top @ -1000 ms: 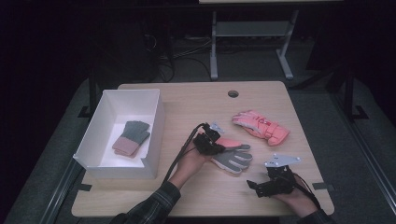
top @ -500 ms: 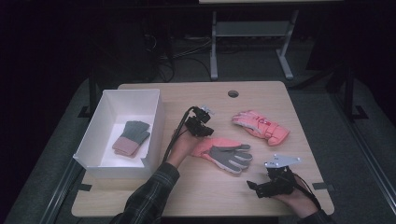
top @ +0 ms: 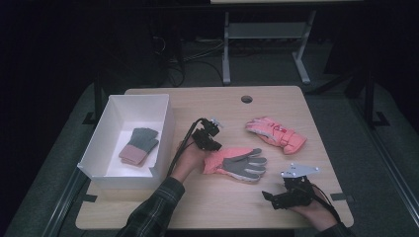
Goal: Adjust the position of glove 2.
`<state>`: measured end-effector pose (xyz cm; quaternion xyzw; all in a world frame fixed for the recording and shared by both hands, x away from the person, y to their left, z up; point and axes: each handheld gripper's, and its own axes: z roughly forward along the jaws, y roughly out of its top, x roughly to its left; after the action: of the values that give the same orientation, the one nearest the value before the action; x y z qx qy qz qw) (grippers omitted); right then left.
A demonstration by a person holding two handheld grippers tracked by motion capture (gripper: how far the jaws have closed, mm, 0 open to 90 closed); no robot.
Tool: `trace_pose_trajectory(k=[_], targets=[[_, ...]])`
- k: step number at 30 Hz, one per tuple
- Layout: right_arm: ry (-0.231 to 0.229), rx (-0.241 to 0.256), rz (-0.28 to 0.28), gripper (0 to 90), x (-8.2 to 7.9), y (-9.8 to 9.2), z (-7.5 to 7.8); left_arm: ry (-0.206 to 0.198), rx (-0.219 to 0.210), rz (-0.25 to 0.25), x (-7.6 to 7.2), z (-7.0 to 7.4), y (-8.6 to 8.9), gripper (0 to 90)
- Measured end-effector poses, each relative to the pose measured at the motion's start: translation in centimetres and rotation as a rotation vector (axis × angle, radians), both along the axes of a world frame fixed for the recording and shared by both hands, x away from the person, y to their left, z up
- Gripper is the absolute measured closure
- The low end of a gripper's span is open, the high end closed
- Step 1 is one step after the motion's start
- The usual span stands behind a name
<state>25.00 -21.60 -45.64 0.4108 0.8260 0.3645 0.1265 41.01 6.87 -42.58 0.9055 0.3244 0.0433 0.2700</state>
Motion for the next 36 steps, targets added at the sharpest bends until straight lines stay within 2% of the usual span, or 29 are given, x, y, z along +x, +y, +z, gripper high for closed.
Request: trace_pose_trajectory(k=[5,7,13,19,24,29,36], targets=[[-0.004,-0.002,-0.001,2.1,0.0,-0.1,0.0,0.012,-0.018,-0.013,-1.7,0.3,0.6,89.7],[0.001,0.001,-0.005,2.1,0.0,-0.1,0.0,0.014,-0.008,-0.036,-2.5,0.4,0.9,89.6],[0.003,-0.004,-0.001,2.1,0.0,0.0,-0.1,0.033,-0.056,-0.052,-4.3,0.2,1.7,89.7],[0.010,-0.014,0.011,2.1,0.0,-0.1,0.0,0.054,-0.080,-0.071,-5.4,-0.1,2.2,89.7],[0.017,-0.016,0.018,2.1,-0.1,-0.2,0.4,0.072,-0.075,-0.093,-6.5,-0.5,2.5,89.7],[0.028,-0.019,0.029,2.1,-0.2,-0.1,0.4,0.071,-0.071,-0.133,-7.3,-0.4,2.1,89.7],[0.029,-0.017,0.038,2.1,-0.2,-0.1,0.4,0.071,-0.077,-0.194,-8.4,-0.5,0.3,89.7]])
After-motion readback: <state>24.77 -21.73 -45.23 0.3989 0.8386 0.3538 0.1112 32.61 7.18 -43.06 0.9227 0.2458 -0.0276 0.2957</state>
